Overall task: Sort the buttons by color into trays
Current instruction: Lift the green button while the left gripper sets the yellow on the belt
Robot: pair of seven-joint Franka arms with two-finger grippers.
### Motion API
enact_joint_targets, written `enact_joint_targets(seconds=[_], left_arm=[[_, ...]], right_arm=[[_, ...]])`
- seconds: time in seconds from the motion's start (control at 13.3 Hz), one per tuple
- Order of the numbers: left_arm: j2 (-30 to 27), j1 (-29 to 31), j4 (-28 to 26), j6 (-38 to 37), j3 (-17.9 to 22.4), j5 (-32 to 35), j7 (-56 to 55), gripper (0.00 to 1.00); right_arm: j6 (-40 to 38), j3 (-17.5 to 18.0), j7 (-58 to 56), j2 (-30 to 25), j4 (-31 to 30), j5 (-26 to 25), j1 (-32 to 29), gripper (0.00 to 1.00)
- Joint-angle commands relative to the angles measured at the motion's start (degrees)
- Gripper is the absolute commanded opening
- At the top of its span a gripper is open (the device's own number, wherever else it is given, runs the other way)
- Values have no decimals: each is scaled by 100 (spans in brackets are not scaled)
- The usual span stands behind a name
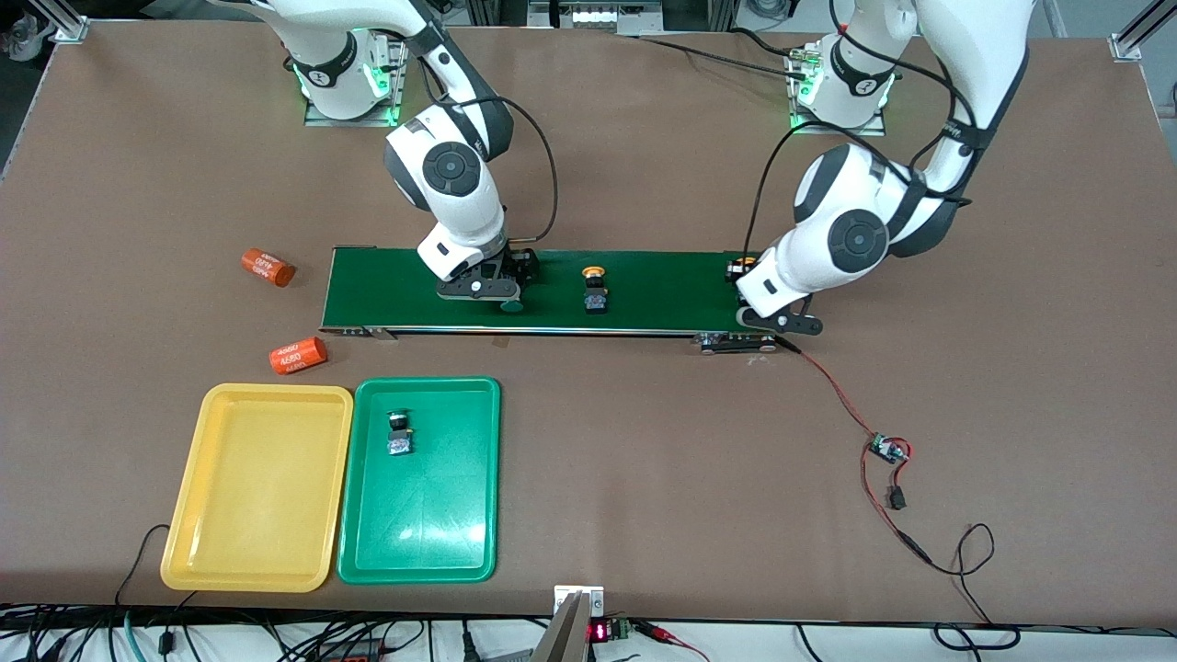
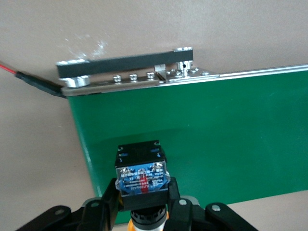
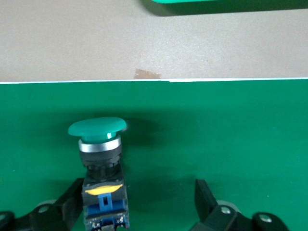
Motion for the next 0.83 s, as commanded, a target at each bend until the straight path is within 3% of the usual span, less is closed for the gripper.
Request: enact_joint_targets(seconds=[0.0, 0.15, 0.23, 0.38, 0.53, 0.6, 0.68, 0.75], left_arm=[[133, -73, 153, 16, 72, -110, -126, 0], [142, -117, 153, 51, 72, -127, -126, 1], [151, -144, 153, 103, 72, -215, -126, 4], [177, -153, 161, 121, 72, -233, -117, 8], [186, -161, 293, 122, 72, -233, -117, 9], [186, -161, 302, 122, 72, -233, -117, 23], [195, -161, 302, 130, 72, -242, -126, 58], [195, -153, 302, 174, 80, -242, -100, 100]], right_arm=[[31, 27, 54, 45, 85, -136, -77, 75], [5, 27, 62, 45, 146, -127, -94, 40], [-4, 18, 36, 45, 190, -118, -112, 28], [-39, 0, 27, 19, 261, -118, -130, 13], [-117, -44, -8, -16, 427, -109, -199, 9], [-283, -70, -25, -8, 646, -118, -235, 9], [-468, -209, -200, 27, 926, -127, -244, 9], [-565, -315, -532, 54, 1155, -127, -287, 9]])
